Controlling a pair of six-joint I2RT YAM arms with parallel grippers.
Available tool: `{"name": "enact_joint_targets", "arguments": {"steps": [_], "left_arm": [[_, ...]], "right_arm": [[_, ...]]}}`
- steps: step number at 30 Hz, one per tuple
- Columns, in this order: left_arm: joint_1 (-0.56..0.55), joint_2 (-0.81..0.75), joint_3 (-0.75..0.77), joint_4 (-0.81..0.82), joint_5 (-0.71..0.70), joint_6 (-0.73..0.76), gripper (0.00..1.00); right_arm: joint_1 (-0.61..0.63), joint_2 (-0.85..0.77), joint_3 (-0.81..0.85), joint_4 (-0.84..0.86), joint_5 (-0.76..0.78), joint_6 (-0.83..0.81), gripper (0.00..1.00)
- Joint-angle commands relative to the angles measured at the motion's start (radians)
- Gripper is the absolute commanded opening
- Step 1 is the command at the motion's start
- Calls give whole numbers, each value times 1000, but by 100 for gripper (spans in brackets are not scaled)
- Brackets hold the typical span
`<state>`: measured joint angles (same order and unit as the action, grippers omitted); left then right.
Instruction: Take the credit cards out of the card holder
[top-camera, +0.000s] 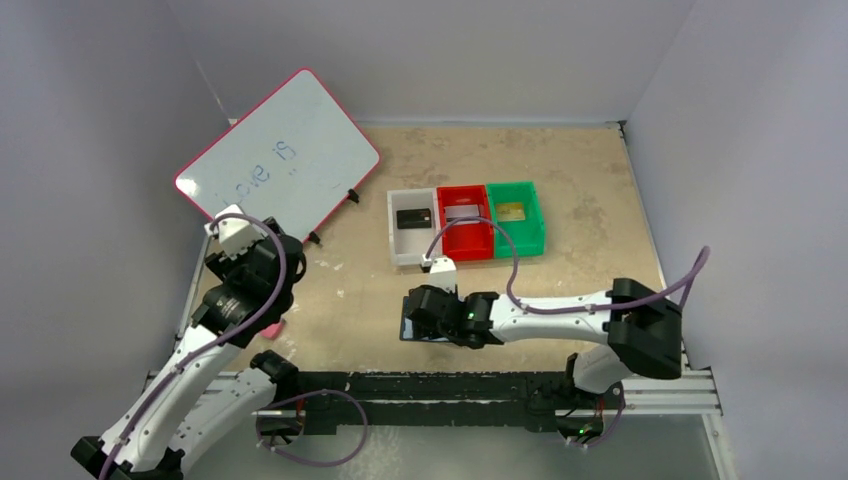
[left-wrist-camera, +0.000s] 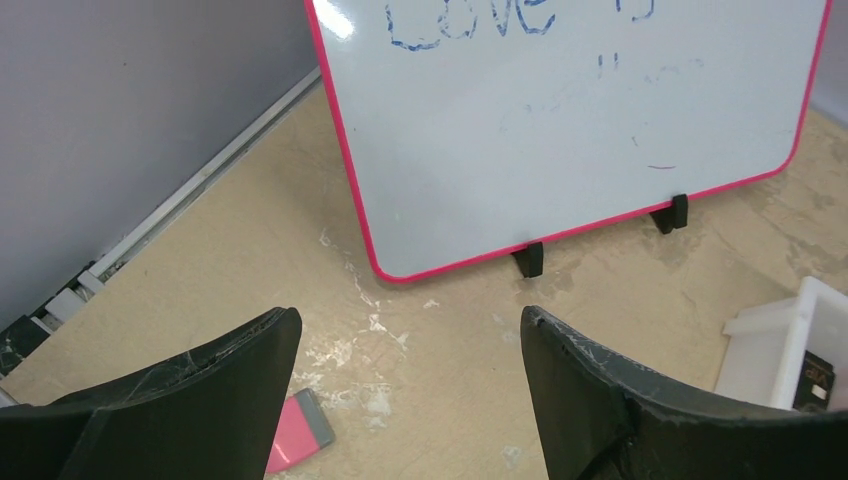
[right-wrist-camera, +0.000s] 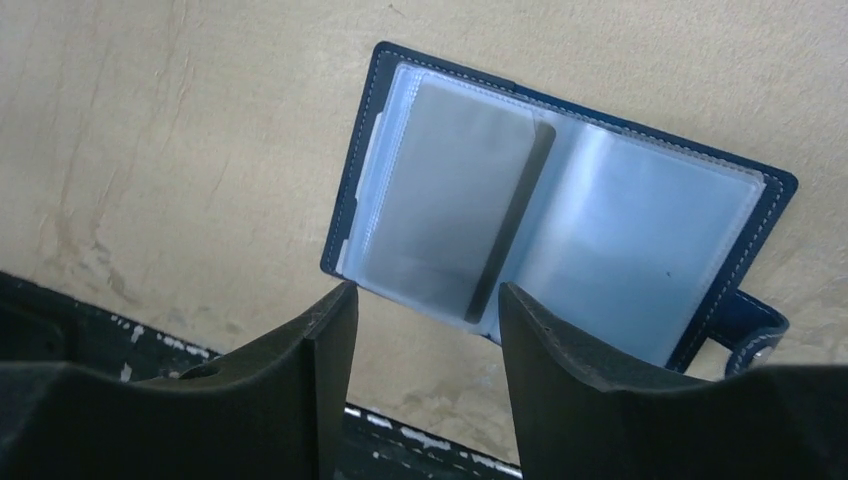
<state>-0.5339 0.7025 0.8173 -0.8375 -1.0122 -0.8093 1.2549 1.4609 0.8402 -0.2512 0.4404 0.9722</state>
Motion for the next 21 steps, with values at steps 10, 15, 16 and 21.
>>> {"name": "enact_joint_targets", "arguments": {"steps": [10,15,16,21], "left_arm": [[3,-60,11,7,5,-8,81],[5,-57,13,6,7,-7,81],[5,-57,14,7,6,-8,81],[4,-57,12,8,7,-8,81]], "right_arm": [[26,241,242,-185,179,115,64],[32,281,271,-234,198,146,63],[36,282,273,-234,198,144,63],[37,277,264,-230,194,146,63]]}}
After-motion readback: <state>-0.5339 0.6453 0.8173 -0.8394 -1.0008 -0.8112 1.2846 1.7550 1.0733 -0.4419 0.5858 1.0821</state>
